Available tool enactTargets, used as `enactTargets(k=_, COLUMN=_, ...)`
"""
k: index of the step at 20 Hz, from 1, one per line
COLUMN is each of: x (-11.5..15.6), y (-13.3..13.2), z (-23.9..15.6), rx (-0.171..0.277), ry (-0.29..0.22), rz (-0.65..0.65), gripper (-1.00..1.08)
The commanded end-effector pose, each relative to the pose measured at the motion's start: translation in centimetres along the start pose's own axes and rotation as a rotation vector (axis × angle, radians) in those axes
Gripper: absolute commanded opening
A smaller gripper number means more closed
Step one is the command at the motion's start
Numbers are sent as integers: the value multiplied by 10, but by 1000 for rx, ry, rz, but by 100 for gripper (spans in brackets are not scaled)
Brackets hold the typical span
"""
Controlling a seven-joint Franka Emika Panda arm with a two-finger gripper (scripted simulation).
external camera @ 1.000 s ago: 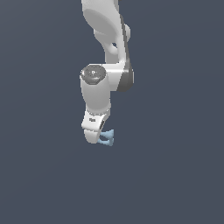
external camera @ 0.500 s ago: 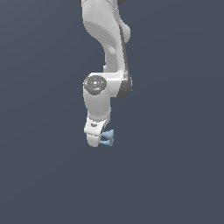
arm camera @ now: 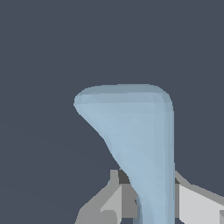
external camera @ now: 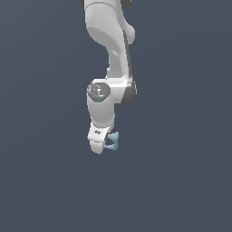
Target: Pick up the object and move it to a goal position.
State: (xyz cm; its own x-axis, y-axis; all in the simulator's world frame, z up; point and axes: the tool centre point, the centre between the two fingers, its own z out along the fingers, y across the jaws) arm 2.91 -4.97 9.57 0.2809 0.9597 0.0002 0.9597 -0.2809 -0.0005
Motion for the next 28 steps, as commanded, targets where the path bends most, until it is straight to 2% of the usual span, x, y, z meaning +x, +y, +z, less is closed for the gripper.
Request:
enactTargets(k=1, x=0, y=0, z=0, rx=0, ry=0, rz=0, gripper=-100)
enactTargets(k=9, x=0, y=0, z=-1, rx=0, ry=0, rz=0, gripper=-100)
enactTargets(k=15, x=-5, y=-3, z=-17, rx=0, ry=-1, rz=0, gripper=-100)
enactTargets(k=21, x=-16, y=-9, z=-55, rx=0, ry=-1, rz=0, gripper=-100)
enactTargets(k=28, x=-35, y=-20, z=-126, rx=0, ry=0, rz=-1, gripper=-100)
